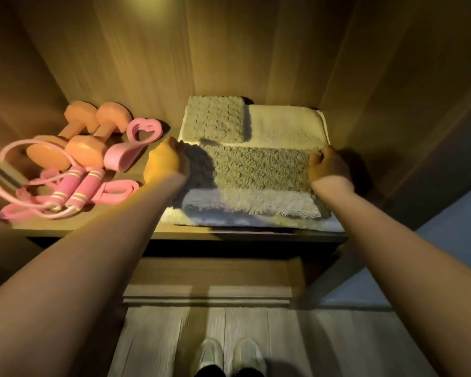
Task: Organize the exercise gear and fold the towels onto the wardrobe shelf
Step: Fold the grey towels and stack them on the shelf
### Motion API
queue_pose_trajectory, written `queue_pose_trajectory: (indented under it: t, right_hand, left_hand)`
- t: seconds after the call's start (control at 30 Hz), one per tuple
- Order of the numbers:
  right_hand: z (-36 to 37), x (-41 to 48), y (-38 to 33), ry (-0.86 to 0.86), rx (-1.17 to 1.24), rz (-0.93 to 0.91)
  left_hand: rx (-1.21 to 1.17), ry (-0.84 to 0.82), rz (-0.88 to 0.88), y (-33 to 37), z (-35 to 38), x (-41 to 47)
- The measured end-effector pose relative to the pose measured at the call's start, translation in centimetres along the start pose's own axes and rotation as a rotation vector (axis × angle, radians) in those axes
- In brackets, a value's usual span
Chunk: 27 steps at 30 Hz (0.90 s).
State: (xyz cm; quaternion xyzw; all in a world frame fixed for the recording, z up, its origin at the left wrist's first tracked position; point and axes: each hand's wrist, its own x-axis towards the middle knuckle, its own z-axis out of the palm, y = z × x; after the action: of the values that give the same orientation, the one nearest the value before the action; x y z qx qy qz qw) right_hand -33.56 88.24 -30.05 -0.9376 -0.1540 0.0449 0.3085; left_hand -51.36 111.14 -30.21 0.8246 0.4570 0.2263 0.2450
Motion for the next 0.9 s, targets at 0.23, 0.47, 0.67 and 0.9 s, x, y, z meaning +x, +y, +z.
queue_pose_trajectory:
  t: [0.23,0.47,0.67,0.9]
  right_hand:
    - [0.8,0.8,-0.8,0.07,-0.285,-0.087]
    - [3.0,-4.6,-3.5,-0.241,-0.294,-0.426]
    - [4.3,-4.3,-0.5,-0.282,-0.448,-0.336]
    - [0.8,-5.0,2.7,-0.228,-0.445,-0.074]
  left_hand:
    - [0.283,0.102,0.167,0.8,0.9,0.5]
    - [0.293,-0.18,0.565,4.1,3.1,-5.8]
    - [0.485,-0.239,0.456,0.2,3.7,-5.3]
    - [0.601,-0.303,0.197,-0.3,0.6,-4.2]
